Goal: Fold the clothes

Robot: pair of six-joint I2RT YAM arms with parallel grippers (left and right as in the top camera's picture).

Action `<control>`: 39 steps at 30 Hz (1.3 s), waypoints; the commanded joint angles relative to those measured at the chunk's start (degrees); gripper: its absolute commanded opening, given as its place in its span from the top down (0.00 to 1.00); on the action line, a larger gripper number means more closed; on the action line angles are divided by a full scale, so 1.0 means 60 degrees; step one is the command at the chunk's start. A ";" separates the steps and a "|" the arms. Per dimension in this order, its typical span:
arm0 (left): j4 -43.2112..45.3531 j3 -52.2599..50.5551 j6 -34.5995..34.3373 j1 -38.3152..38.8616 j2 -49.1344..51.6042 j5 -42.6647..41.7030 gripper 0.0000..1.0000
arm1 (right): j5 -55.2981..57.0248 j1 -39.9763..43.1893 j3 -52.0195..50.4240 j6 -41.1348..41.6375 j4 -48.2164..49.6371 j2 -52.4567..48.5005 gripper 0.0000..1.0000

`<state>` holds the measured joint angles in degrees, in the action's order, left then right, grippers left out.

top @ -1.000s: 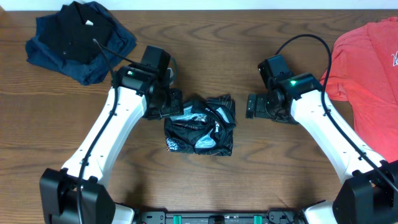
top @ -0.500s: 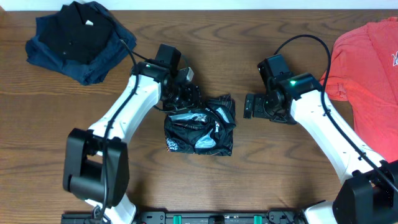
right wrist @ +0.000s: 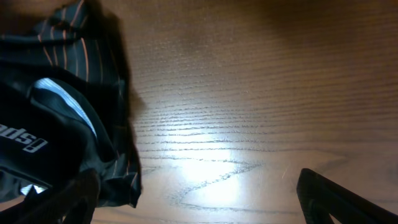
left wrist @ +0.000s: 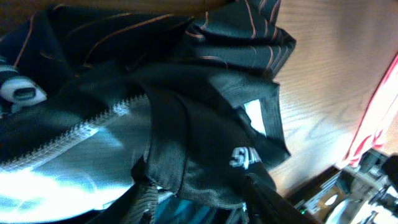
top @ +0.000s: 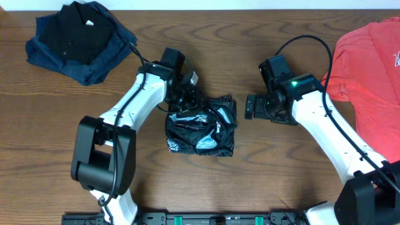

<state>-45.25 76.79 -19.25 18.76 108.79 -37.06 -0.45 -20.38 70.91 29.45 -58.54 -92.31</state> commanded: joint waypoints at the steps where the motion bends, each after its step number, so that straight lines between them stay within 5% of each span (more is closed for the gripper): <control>1: 0.0229 0.0178 0.0004 0.0073 0.0084 -0.0080 0.65 | 0.0000 0.0098 -0.0299 -0.0135 0.0135 -0.0011 0.01; 6: 0.0656 0.0178 -0.0503 0.0102 0.0084 -0.0087 0.94 | 0.0000 0.0098 -0.0769 -0.0131 0.0444 -0.0011 0.01; 23: 0.2044 0.0262 -0.1067 0.0721 0.0011 -0.1963 0.94 | 0.0036 0.0102 -0.1537 0.0102 0.1122 -0.0011 0.01; 37: 0.2874 0.0259 -0.1668 0.1650 0.0015 -0.0273 0.94 | 0.0106 0.0102 -0.1537 0.0732 0.0980 -0.0011 0.01; 39: 0.2903 0.0259 -0.1672 0.1854 0.0029 0.0142 0.88 | 0.0102 0.0102 -0.1537 0.0732 0.0965 -0.0011 0.01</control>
<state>-28.08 76.86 -28.47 28.34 109.23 -40.23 -0.43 -20.38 62.11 32.71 -52.64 -92.31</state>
